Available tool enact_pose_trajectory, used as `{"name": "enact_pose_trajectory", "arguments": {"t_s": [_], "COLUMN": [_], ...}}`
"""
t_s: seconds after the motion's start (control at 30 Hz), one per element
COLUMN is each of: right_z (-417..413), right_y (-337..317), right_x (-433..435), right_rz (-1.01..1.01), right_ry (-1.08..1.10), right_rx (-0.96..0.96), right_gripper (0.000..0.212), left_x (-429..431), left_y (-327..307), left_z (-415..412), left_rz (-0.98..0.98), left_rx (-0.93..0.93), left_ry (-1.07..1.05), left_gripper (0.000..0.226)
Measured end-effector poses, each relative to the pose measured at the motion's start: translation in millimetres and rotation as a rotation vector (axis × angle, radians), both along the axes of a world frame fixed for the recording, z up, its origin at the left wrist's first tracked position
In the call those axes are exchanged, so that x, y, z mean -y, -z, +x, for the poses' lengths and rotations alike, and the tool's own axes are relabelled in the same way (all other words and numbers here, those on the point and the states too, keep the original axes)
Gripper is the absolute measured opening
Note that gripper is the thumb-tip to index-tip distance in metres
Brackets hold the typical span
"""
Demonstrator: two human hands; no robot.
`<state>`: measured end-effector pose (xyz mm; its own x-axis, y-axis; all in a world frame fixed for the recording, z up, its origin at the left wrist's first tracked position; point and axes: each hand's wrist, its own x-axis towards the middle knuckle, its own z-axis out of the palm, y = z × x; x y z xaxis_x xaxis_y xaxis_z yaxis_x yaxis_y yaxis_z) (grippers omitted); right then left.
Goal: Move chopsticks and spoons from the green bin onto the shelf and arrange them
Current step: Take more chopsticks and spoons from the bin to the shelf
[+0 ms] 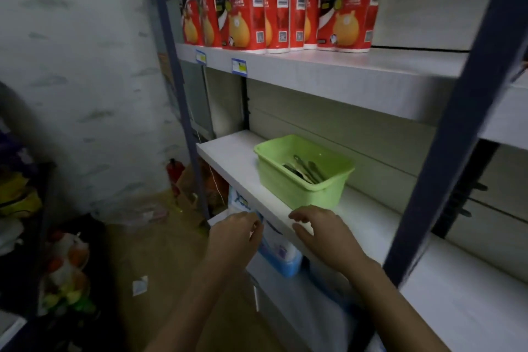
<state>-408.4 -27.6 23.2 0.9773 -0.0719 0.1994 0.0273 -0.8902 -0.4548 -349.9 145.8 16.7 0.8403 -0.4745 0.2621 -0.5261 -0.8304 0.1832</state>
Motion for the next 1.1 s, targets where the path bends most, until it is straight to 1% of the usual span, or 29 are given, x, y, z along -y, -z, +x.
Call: {"name": "enact_pose_trajectory", "arguments": {"t_s": [0.13, 0.23, 0.4, 0.63, 0.73, 0.9, 1.03, 1.1], "right_z": [44.4, 72.4, 120.5, 190.9, 217.0, 251.8, 264.8, 267.8], "right_y": [-6.7, -12.3, -15.4, -3.7, 4.5, 14.5, 26.5, 34.4], "right_x": [-6.3, -2.1, 17.2, 55.1, 76.5, 101.4, 109.9, 112.0], "right_rz": [0.034, 0.048, 0.047, 0.027, 0.057, 0.040, 0.001, 0.014], "right_ry": [0.081, 0.130, 0.211, 0.369, 0.416, 0.468, 0.445, 0.427], "right_rx": [0.027, 0.038, 0.034, -0.063, -0.161, -0.319, -0.477, -0.578], "right_gripper": [0.025, 0.025, 0.025, 0.025, 0.024, 0.027, 0.035, 0.046], "left_x": [-7.4, -6.1, 10.3, 52.7, 78.8, 121.8, 146.0, 156.5], "left_y": [-4.4, -7.4, -8.9, -8.9, -8.0, -2.3, 9.5, 19.3], "left_z": [46.9, 77.7, 133.1, 214.3, 254.6, 310.1, 336.6, 346.5], "left_rz": [-0.036, -0.077, -0.142, -0.212, -0.158, -0.044, 0.067, 0.112], "left_rx": [0.000, -0.004, 0.004, 0.043, -0.002, -0.081, -0.125, -0.161], "left_ry": [0.095, 0.163, 0.247, 0.394, 0.455, 0.509, 0.572, 0.615], "left_gripper": [0.031, 0.041, 0.027, 0.026, 0.027, 0.023, 0.022, 0.020]}}
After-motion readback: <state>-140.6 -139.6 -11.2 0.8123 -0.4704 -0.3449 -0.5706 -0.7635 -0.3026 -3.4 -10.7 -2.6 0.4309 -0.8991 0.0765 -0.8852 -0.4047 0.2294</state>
